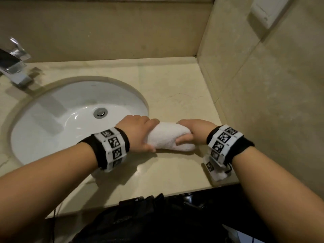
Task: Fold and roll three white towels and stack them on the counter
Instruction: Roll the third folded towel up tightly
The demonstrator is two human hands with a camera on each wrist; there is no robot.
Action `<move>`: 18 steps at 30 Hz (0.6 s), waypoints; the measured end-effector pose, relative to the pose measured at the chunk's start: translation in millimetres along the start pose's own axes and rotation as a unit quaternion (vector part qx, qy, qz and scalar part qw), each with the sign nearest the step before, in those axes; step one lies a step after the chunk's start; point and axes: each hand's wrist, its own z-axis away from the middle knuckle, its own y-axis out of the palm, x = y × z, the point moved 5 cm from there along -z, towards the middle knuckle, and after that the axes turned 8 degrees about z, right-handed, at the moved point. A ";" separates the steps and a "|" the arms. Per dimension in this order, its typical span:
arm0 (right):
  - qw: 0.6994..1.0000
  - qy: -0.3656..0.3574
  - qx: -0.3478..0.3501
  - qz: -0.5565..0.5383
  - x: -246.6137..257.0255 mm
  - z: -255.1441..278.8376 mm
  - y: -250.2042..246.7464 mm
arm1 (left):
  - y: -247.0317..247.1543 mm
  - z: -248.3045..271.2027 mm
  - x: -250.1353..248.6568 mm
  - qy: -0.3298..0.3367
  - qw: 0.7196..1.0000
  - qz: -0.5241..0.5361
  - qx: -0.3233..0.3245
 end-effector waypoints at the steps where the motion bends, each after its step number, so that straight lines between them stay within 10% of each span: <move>1: 0.999 0.005 0.038 -0.036 -2.4 1.3 2.1 | 3.0 5.9 -2.6 0.013 0.999 -0.047 -0.019; 4: 0.993 0.031 0.062 -0.097 -6.7 5.8 8.0 | 9.3 11.8 -4.7 0.028 0.996 -0.080 -0.029; 11: 0.981 0.032 -0.176 0.081 -12.6 28.0 11.0 | 1.2 -11.5 25.1 -0.035 0.978 0.159 0.132; 18: 0.985 0.058 -0.116 -0.117 -26.0 8.8 4.6 | 0.7 13.5 25.6 0.011 0.997 -0.062 -0.033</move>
